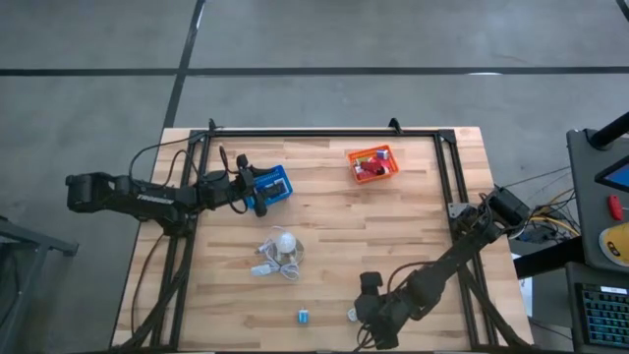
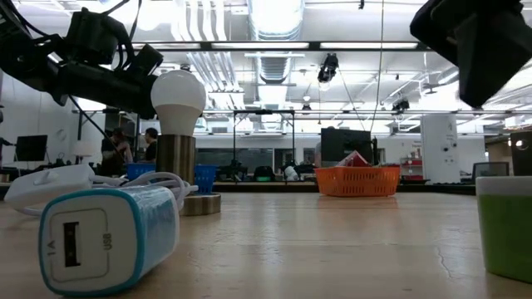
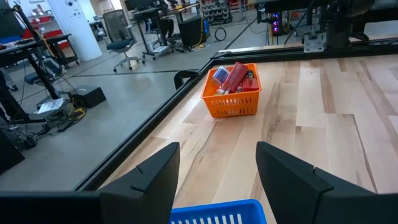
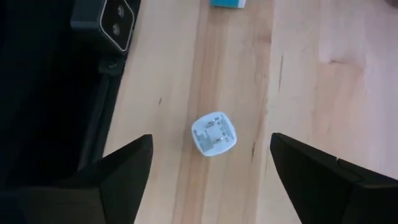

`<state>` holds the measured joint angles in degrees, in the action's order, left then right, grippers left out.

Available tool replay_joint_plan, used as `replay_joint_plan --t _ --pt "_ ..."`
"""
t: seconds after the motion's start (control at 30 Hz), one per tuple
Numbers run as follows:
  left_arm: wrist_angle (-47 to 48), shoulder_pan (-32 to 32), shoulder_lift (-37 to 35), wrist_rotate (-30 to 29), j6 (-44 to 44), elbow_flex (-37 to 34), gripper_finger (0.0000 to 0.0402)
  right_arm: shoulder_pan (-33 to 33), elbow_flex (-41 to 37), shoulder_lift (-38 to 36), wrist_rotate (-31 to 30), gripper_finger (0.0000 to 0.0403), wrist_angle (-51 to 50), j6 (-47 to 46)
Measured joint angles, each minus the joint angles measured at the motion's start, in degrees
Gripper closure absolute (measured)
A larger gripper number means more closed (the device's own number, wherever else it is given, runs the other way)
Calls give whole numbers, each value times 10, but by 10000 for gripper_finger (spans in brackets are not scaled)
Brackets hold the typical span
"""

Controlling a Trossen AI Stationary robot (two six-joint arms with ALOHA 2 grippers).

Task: Pick & Place Office items
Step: Put the green charger adapter into the orange bin

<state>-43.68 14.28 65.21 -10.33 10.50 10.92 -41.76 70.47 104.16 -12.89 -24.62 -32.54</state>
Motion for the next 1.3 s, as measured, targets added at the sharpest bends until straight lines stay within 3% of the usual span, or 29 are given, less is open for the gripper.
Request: replay_joint_plan --t 0.23,0.53,0.83,1.3 --pt "3 0 0 0 1 0 186 0 19 50 -4 82 10 47" --pt "6 0 0 0 1 0 186 0 93 108 -3 83 -61 74" --pt "11 -2 0 1 -1 0 186 6 93 117 -2 85 -66 102" --pt "12 -2 0 2 -1 0 186 17 90 122 11 163 -62 118"
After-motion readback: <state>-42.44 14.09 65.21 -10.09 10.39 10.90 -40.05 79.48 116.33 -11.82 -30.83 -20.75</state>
